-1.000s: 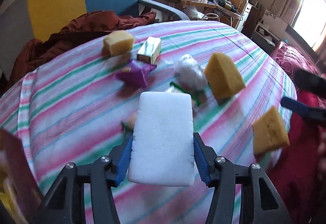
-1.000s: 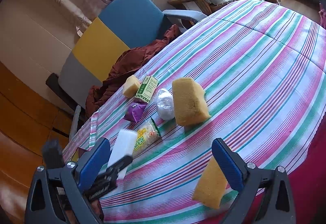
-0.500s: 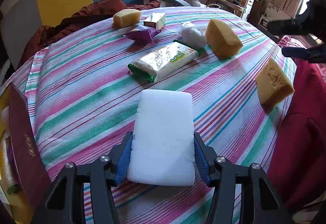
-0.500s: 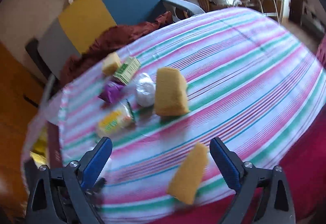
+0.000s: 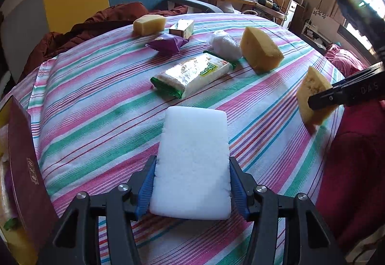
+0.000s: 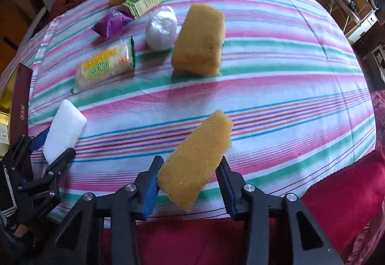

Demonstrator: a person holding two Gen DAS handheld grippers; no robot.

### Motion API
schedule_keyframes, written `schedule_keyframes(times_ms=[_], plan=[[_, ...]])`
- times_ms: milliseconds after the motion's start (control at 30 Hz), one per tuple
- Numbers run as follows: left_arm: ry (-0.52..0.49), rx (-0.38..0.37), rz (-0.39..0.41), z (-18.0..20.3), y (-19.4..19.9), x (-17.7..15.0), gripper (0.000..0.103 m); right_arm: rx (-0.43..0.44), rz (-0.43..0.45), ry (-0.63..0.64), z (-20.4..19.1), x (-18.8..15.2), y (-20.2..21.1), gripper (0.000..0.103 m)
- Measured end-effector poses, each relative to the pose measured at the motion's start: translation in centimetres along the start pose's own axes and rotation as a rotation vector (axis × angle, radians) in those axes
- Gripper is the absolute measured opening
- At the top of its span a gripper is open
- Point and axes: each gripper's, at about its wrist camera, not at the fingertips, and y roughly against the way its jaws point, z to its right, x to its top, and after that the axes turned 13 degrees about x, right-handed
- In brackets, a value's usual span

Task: Organize objects
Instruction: 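Grasp the yellow sponge with the right gripper while the left gripper holds the white block, then carry the white block and yellow sponge over the gold tray with both grippers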

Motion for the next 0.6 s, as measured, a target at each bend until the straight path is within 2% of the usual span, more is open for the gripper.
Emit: schedule_keyframes(times_ms=[100,233,400,600], plan=[[0.041,-0.016,-0.011,-0.7,0.4,0.0,0.056,-0.025,0.040,0.026,-0.7,-0.6,0.4,0.042],[0.088,-0.038,-0.013,-1.8,1.7,-0.3,0.056,-0.013,0.113,0.044,-2.1,-1.2,1.8,0.041],[0.134,-0.049,0.037,-3.2,5.0,-0.6,0.057,0.067,0.202,0.120,-5.6,-1.3,4.0,0.041],[0.203,-0.011,0.119,-6.6,9.6,-1.6,0.057,0.186,0.240,0.238,-12.4,-0.5,4.5,0.041]])
